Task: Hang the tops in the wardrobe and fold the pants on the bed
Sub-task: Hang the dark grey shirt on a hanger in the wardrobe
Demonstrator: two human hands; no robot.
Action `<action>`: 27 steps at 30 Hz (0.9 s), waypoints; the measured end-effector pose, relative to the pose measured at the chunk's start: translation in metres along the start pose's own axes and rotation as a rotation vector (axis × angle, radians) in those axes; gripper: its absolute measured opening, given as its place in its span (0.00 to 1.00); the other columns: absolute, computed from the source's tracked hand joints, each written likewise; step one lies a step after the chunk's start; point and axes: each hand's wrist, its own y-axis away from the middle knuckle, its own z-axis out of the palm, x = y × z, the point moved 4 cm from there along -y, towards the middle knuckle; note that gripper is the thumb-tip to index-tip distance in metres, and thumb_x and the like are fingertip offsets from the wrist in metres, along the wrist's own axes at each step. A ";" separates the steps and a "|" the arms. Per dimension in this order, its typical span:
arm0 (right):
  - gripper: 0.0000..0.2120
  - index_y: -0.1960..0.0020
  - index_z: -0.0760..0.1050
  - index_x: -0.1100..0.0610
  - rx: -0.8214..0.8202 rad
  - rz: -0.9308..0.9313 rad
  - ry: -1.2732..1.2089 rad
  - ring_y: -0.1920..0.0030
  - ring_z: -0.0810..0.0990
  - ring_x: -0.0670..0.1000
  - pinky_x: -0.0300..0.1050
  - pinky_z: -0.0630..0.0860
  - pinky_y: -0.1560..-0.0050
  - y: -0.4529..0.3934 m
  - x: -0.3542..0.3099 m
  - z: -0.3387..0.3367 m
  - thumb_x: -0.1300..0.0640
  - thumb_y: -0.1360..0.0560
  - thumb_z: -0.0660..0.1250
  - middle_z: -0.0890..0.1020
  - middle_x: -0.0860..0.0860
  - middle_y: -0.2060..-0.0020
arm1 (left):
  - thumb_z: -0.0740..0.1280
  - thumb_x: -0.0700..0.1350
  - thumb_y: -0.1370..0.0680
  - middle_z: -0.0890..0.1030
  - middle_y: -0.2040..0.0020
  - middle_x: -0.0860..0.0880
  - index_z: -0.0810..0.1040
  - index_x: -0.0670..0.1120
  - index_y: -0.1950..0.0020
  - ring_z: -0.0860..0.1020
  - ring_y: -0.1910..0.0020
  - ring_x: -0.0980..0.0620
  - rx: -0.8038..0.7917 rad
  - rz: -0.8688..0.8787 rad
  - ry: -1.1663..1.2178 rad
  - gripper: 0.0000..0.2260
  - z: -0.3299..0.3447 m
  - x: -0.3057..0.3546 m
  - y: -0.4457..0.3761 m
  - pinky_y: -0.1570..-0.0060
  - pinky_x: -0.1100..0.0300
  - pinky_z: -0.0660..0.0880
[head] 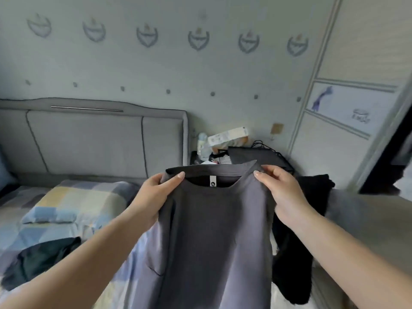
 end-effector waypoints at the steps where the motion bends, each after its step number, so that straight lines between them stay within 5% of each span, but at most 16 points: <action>1: 0.04 0.56 0.80 0.52 0.050 -0.006 -0.012 0.61 0.82 0.43 0.36 0.76 0.60 -0.002 -0.009 -0.025 0.61 0.28 0.71 0.84 0.47 0.62 | 0.75 0.53 0.35 0.85 0.54 0.42 0.82 0.41 0.57 0.83 0.55 0.47 -0.041 0.001 0.011 0.16 0.028 -0.005 -0.011 0.60 0.60 0.80; 12: 0.03 0.54 0.81 0.54 0.425 -0.147 -0.161 0.59 0.83 0.46 0.39 0.79 0.57 -0.033 -0.101 -0.260 0.59 0.26 0.69 0.85 0.50 0.59 | 0.75 0.52 0.33 0.83 0.51 0.41 0.78 0.39 0.51 0.82 0.49 0.43 -0.334 0.160 0.049 0.20 0.314 -0.015 -0.086 0.44 0.48 0.76; 14: 0.04 0.51 0.80 0.56 0.510 -0.166 -0.217 0.58 0.82 0.48 0.41 0.79 0.55 -0.040 -0.116 -0.297 0.59 0.26 0.69 0.85 0.51 0.58 | 0.73 0.48 0.28 0.81 0.44 0.44 0.80 0.47 0.47 0.80 0.44 0.48 -0.378 0.239 0.063 0.12 0.359 -0.011 -0.096 0.42 0.51 0.74; 16: 0.03 0.52 0.80 0.56 0.587 -0.218 -0.243 0.57 0.82 0.49 0.45 0.78 0.51 -0.046 -0.129 -0.333 0.60 0.25 0.69 0.84 0.52 0.57 | 0.69 0.45 0.25 0.77 0.37 0.51 0.77 0.61 0.39 0.76 0.38 0.54 -0.478 0.318 0.059 0.17 0.402 -0.007 -0.103 0.38 0.54 0.73; 21: 0.04 0.53 0.80 0.53 0.745 -0.318 -0.238 0.49 0.82 0.53 0.50 0.77 0.43 -0.060 -0.156 -0.401 0.60 0.25 0.69 0.84 0.54 0.50 | 0.66 0.39 0.25 0.81 0.40 0.54 0.71 0.58 0.31 0.78 0.40 0.56 -0.783 0.330 0.181 0.25 0.494 -0.008 -0.111 0.44 0.64 0.75; 27: 0.05 0.51 0.81 0.53 0.834 -0.371 -0.197 0.50 0.83 0.52 0.53 0.77 0.41 -0.087 -0.174 -0.459 0.59 0.25 0.69 0.85 0.52 0.53 | 0.69 0.39 0.31 0.83 0.46 0.44 0.83 0.48 0.47 0.82 0.48 0.50 -0.858 0.238 0.346 0.14 0.580 -0.009 -0.135 0.54 0.63 0.79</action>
